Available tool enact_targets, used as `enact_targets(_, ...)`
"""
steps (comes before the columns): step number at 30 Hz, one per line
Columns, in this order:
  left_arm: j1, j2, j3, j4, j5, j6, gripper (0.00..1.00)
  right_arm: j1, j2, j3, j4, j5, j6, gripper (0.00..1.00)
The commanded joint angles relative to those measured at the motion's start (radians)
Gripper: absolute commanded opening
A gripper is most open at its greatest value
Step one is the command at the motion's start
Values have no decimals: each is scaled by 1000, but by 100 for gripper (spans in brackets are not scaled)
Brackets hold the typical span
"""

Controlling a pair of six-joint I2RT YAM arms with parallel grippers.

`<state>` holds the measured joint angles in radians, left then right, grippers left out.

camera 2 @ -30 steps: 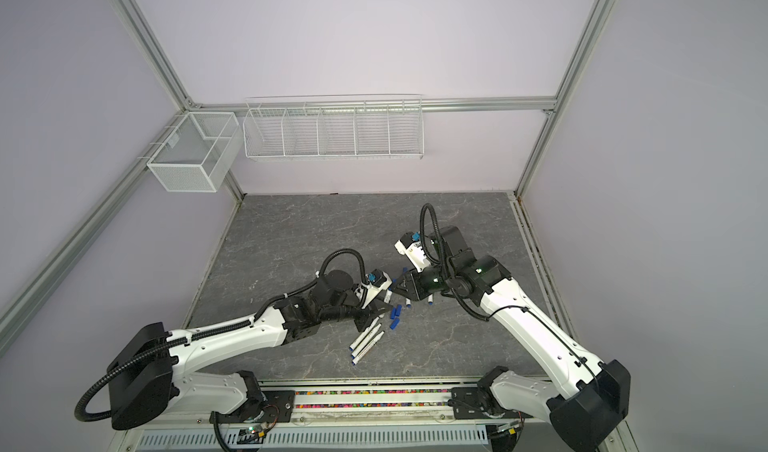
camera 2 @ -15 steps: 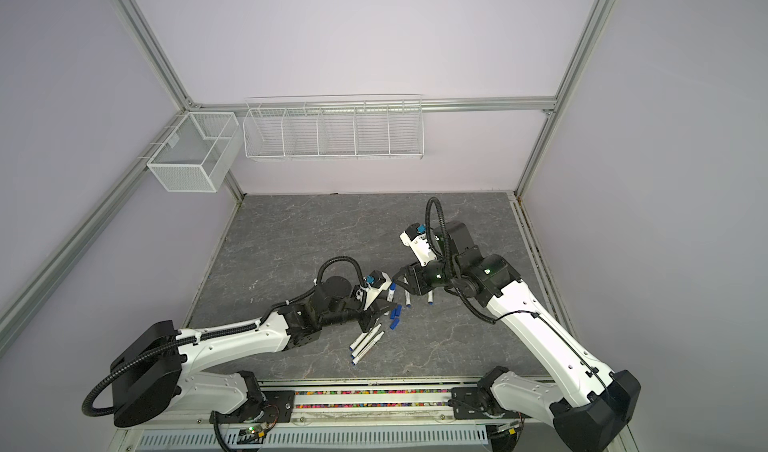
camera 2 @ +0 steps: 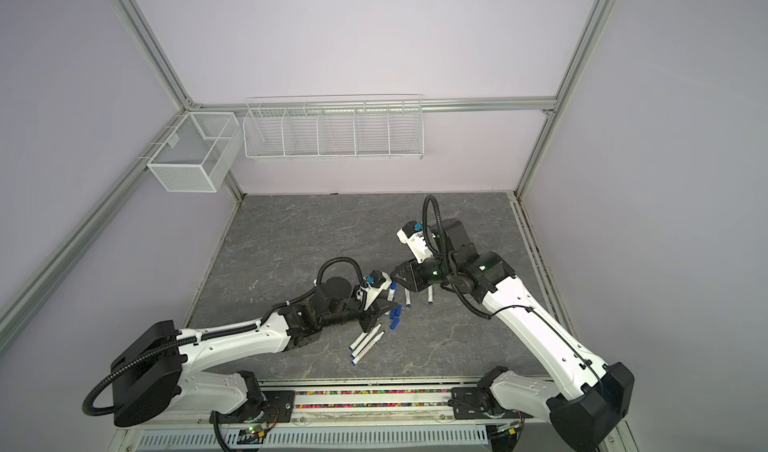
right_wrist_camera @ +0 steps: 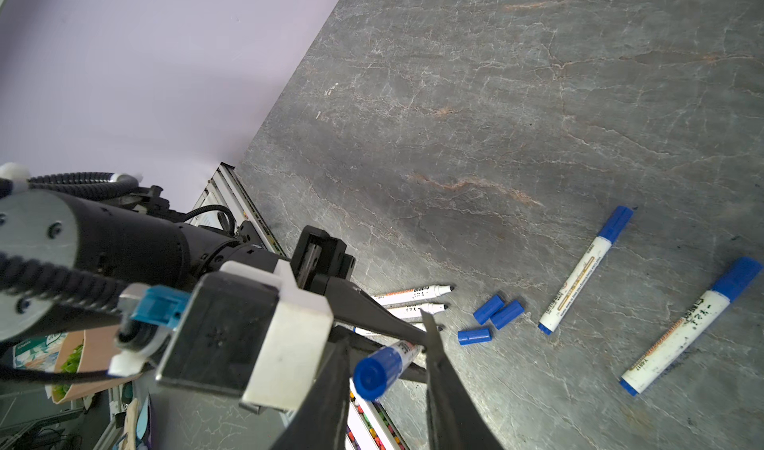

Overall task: Insert the pens into the pen caps
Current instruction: 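Press the blue cap down onto the held marker with the right gripper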

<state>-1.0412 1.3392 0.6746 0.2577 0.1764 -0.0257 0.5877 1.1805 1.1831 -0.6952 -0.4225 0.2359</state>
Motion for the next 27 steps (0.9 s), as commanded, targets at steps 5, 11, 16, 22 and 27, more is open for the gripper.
enact_targets(5,-5,10,29,14,2,-11,0,17,17,-43,14,-22,5,26)
enact_targets(11,-5,-9,54,36,15,-33,0,23,26,-87,1,-16,11,20)
enact_targets(16,-3,-26,95,80,17,-55,0,24,49,-134,-8,-15,17,16)
enact_targets(22,13,-51,118,260,-54,-128,0,46,126,-206,-48,27,39,11)
enact_targets(27,76,-50,141,351,-39,-208,0,77,213,-229,-95,31,27,9)
